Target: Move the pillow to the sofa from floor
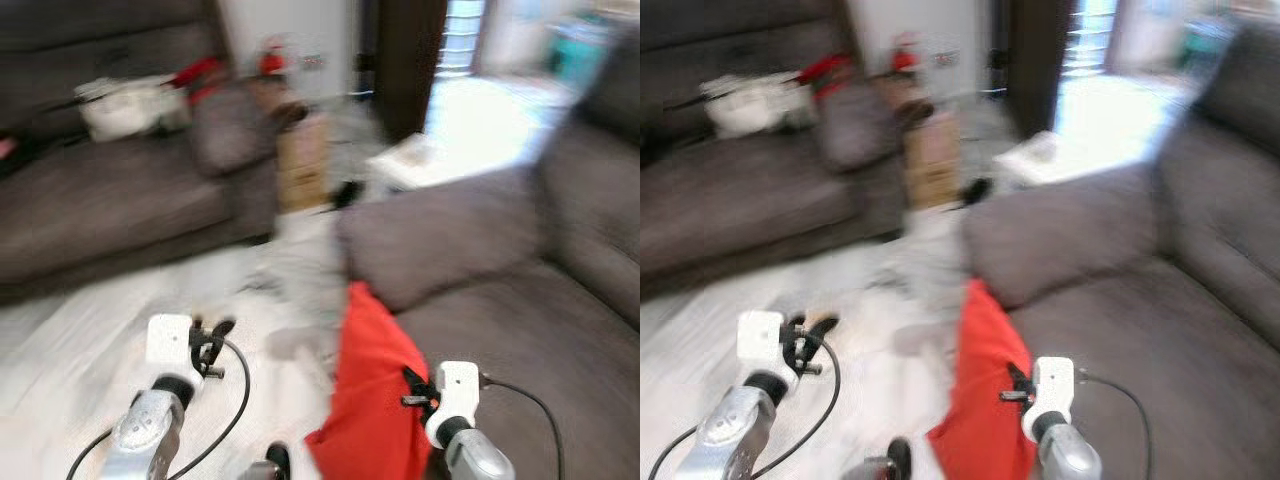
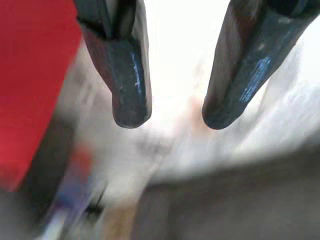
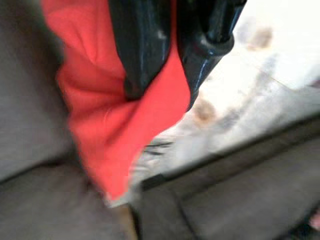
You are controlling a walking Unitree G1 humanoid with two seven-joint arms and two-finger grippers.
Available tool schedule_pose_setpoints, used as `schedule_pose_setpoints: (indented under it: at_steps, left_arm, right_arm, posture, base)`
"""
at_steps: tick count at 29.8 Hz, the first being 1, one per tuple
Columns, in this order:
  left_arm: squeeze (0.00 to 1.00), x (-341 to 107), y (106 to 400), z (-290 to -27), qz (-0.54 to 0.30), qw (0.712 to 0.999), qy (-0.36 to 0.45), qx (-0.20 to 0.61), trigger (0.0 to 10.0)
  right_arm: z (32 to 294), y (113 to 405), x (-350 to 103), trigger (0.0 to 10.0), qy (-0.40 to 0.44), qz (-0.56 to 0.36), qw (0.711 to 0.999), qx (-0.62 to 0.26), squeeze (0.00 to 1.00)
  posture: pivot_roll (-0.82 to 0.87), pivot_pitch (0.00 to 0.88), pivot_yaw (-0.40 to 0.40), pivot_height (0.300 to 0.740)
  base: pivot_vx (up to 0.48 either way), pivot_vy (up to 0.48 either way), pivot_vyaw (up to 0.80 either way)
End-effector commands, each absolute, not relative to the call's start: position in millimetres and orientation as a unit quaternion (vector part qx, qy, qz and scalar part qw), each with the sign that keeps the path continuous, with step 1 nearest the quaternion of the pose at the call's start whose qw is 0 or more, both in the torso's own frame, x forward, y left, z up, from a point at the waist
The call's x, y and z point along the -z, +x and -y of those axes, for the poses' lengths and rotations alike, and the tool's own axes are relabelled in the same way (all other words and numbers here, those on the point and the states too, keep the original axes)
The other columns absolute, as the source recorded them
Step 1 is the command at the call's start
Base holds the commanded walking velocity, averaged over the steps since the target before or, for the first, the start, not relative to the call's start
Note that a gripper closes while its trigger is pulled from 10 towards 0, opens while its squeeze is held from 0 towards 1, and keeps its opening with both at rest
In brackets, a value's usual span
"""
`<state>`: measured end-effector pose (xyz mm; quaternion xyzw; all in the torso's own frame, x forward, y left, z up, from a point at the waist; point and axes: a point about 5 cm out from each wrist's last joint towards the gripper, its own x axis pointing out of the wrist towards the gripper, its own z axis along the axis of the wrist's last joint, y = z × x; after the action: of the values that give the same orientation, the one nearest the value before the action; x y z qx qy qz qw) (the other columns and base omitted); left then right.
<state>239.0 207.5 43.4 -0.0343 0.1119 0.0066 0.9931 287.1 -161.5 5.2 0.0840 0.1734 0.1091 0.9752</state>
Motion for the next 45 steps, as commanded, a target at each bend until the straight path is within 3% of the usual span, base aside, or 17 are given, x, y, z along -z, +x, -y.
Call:
schedule_pose_setpoints:
  at_steps: [1,19,45]
  left_arm:
    - [0.0,-61.6,254.5,-204.1,-0.076,0.997,-0.028,0.004,10.0]
    - [0.0,-61.4,255.6,-204.9,-0.074,0.997,-0.026,0.004,10.0]
    - [0.0,-66.7,258.9,-204.5,-0.061,0.998,-0.015,0.013,10.0]
  right_arm:
    - [156.9,292.2,-13.5,10.0,0.076,-0.146,0.979,-0.118,0.0]
    - [163.7,294.3,-13.1,10.0,0.088,-0.15,0.981,-0.082,0.0]
    - [164.3,294.9,-10.7,10.0,0.089,-0.162,0.98,-0.073,0.0]
  posture:
    - [0.09,0.147,0.05,0.74]
    - [0.09,0.145,0.048,0.74]
    - [0.09,0.125,0.056,0.74]
  base:
    - [-0.3,0.0,0.0]
    - [-0.15,0.0,0.0]
    - [0.0,0.0,-0.79]
